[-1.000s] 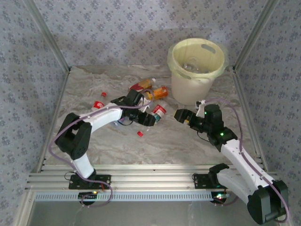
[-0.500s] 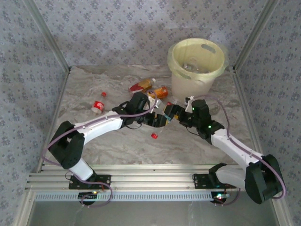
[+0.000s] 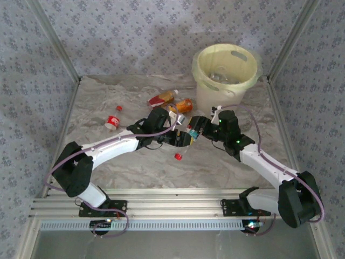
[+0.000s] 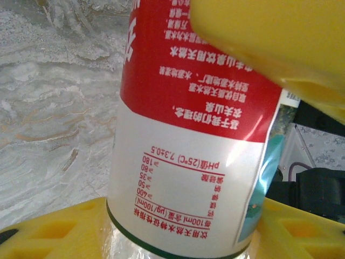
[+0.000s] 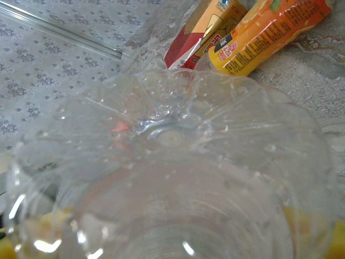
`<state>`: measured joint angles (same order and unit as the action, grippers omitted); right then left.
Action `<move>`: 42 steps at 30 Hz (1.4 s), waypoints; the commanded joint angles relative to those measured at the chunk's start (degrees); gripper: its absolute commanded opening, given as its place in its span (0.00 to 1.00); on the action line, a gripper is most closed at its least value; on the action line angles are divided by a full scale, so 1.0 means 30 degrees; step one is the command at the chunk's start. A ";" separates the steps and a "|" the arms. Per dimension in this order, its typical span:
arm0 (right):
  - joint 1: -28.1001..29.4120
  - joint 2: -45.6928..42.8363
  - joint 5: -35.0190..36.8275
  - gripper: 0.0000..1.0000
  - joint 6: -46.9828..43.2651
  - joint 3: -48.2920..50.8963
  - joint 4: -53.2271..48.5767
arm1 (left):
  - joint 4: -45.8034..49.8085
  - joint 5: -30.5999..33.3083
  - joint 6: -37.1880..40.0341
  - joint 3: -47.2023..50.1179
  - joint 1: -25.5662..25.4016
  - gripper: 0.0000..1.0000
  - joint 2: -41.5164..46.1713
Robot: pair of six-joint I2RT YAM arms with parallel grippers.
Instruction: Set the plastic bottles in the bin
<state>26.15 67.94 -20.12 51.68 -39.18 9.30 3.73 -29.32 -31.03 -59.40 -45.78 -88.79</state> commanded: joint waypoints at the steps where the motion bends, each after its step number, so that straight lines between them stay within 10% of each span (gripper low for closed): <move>1: 0.0064 -0.0059 0.0179 0.64 -0.0046 -0.0589 0.0183 | -0.0678 -0.0217 -0.0057 0.0049 -0.0121 0.60 0.0623; 12: -0.0013 -0.1997 0.0375 0.57 -0.1423 -0.0920 -0.1844 | -0.2323 -0.0330 0.0320 0.0703 -0.0188 0.99 0.1810; 26: -0.0793 -0.5033 0.1817 0.59 -0.8484 -0.6976 -0.9472 | -0.1946 -0.0388 0.3514 -0.0189 -0.0155 1.00 0.6191; 42: -0.0990 -0.0597 0.7053 0.61 -1.3274 -1.5329 -0.9917 | -0.2753 0.1688 0.5721 -0.3434 0.0749 1.00 0.7463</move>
<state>23.59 64.31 -2.83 16.32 -81.08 -19.62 -2.87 -24.60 -15.81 -68.01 -43.62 -66.87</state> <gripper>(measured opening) 0.608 0.993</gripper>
